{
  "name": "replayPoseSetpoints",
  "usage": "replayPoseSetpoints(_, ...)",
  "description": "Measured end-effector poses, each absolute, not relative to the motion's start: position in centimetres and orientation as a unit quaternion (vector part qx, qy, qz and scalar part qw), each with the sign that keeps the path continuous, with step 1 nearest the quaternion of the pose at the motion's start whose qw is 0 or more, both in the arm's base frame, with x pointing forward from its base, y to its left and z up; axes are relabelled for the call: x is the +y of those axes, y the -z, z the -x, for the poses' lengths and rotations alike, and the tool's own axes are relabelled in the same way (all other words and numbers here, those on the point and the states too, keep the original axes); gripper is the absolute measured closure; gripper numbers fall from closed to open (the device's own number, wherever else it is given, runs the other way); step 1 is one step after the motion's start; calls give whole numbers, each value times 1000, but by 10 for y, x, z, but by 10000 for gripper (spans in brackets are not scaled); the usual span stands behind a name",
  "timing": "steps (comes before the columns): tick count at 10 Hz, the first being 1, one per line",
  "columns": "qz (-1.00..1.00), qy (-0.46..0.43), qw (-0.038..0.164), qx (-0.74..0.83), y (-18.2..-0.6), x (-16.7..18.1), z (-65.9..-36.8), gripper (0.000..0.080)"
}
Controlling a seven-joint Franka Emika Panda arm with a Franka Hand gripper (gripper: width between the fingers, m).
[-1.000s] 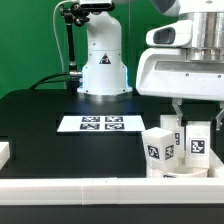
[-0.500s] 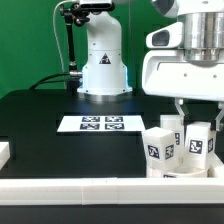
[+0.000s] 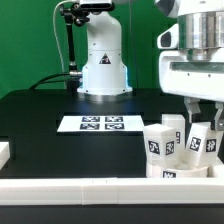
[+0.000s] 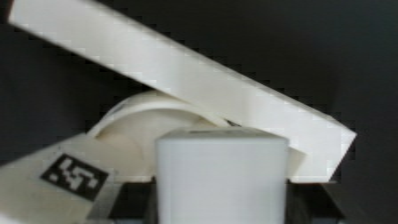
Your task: Assemble stool
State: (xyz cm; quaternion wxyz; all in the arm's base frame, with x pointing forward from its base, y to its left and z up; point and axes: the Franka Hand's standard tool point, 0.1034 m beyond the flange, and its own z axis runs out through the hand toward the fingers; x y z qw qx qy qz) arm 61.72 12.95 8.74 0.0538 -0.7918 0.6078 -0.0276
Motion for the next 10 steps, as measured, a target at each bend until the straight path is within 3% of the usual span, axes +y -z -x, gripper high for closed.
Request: replayPoseSetpoints(10, 588, -16, 79, 805, -87, 138, -615, 462)
